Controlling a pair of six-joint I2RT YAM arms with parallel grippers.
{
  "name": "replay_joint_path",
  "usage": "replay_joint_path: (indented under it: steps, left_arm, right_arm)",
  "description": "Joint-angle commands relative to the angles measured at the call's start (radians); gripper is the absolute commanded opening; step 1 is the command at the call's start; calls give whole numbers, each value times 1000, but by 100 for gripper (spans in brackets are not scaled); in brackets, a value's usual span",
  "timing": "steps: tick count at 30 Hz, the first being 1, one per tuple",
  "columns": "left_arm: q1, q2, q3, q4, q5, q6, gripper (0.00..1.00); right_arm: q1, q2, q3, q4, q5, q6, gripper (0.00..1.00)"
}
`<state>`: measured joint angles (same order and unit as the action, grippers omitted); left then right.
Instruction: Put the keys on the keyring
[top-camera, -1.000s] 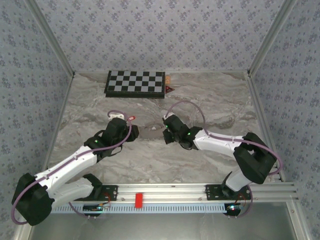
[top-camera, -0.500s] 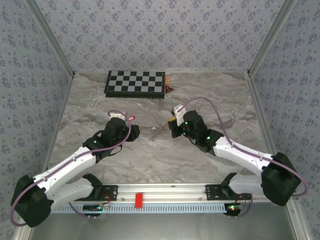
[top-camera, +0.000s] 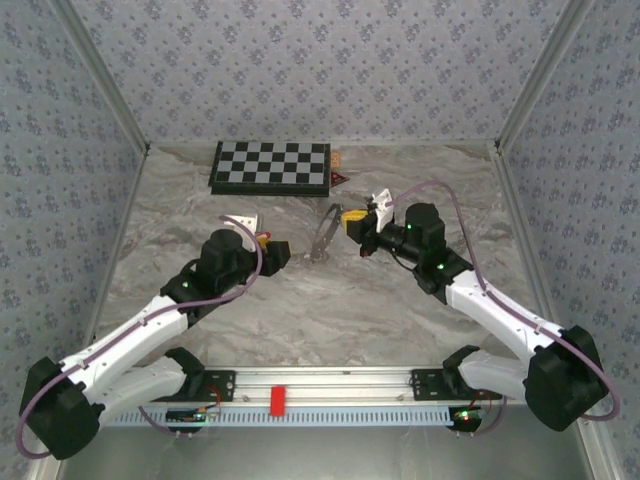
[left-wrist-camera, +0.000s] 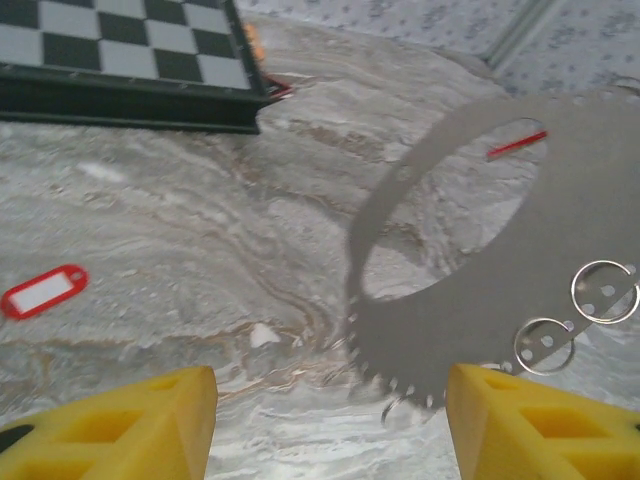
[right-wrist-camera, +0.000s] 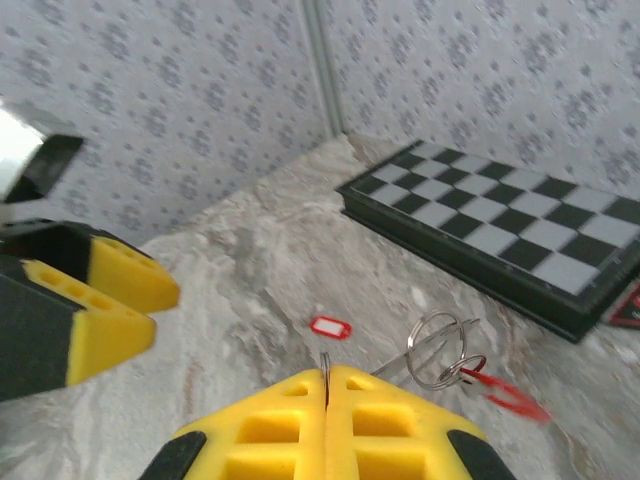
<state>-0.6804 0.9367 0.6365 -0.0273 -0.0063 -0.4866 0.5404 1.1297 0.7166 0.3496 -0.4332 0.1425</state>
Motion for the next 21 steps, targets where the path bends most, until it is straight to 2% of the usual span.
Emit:
replay_joint_path:
  steps: [1, 12, 21]
  left_arm:
    - [7, -12, 72, 68, 108, 86, 60]
    - [7, -42, 128, 142, 286, 127, 53]
    - [7, 14, 183, 250, 387, 46, 48]
  right_arm:
    - [-18, 10, 1, 142, -152, 58, 0]
    - [-68, 45, 4, 365, -342, 250, 0]
    - [-66, 67, -8, 573, -351, 442, 0]
